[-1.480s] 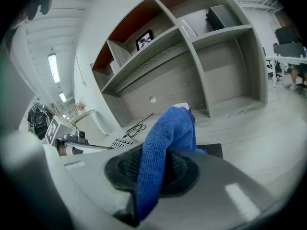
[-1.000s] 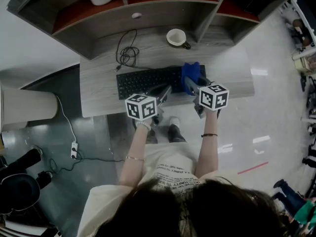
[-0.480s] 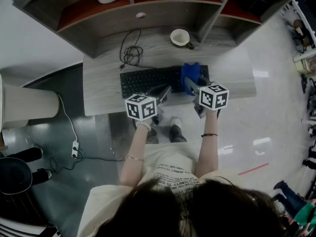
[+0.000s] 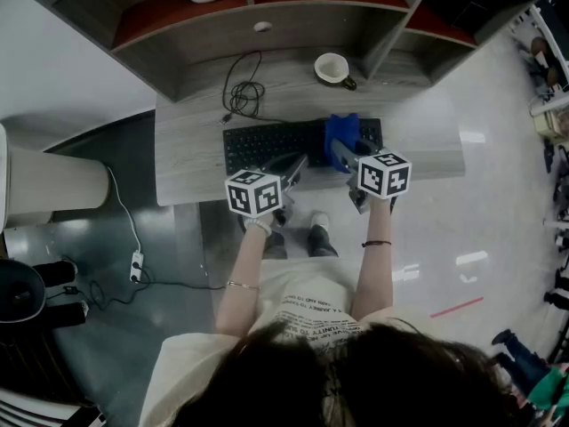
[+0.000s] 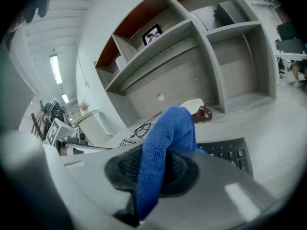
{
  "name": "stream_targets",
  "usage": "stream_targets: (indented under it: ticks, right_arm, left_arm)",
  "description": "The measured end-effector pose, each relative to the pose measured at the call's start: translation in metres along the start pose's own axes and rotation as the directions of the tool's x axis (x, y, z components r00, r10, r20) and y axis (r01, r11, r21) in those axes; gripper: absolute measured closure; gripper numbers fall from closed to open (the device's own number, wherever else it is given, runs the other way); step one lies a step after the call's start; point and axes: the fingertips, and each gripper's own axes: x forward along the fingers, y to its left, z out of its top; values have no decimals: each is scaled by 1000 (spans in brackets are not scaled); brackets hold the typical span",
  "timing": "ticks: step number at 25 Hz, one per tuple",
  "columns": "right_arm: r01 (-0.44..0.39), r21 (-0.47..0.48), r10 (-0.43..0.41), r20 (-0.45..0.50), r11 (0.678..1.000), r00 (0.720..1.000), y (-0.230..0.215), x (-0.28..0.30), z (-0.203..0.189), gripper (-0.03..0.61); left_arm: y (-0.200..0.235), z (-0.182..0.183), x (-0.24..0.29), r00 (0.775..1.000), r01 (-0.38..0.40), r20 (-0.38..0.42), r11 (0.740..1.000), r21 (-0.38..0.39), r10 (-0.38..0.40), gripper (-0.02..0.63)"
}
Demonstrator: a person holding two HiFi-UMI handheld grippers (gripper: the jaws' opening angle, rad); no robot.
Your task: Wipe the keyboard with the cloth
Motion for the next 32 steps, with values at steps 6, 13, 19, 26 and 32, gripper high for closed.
stream_targets:
  ticks: [6,13,19,26,32]
  right_arm:
    - [-5,-1,5,-1,1000,1000,6,3,-1,520]
    - [-19,-8,19,-4,1000,1000,16,11,-2,520]
    - [-29,-12,29,-9,999,1000,24,18,-4,520]
    - [-43,-12,43,-13,999,999,30,25,-4,520]
    - [-44,-12,44,-15,999,999,37,31,-4,520]
  left_arm:
    - [3,0,-6,1000,-2,4,1000,-4,2,612]
    - [8,1,-15,1000,-12,7,1000,-4,12,612]
    - [13,2,-23,1000,-20,11,1000,-4,20,612]
    - [18,3,-28,1000,-28,13,1000,-8,28,612]
    - [24,6,-36,999,-33,18,999,-10,33,612]
